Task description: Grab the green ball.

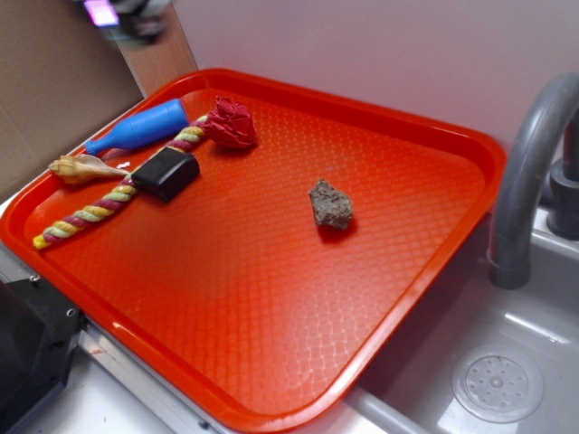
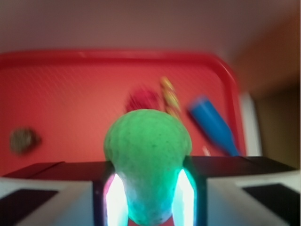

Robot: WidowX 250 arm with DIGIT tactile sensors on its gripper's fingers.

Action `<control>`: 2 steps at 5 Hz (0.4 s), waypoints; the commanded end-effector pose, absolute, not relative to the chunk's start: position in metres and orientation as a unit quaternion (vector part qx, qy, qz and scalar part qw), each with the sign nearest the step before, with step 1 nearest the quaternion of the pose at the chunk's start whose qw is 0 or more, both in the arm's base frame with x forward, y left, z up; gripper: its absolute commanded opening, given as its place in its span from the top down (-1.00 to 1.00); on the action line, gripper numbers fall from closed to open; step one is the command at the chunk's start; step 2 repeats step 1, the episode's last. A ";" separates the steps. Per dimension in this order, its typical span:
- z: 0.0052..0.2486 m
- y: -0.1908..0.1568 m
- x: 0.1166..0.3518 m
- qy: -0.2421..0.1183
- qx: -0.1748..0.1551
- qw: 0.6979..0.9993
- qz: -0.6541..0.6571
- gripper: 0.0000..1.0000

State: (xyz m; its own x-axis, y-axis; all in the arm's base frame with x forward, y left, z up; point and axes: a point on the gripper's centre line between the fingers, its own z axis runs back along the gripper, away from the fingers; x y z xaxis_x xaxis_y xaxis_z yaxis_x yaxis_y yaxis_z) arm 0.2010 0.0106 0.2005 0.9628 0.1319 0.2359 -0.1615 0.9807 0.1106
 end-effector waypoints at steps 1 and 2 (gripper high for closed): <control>0.224 0.020 0.128 -0.138 0.057 0.987 0.064 1.00; 0.224 0.020 0.128 -0.138 0.057 0.987 0.064 1.00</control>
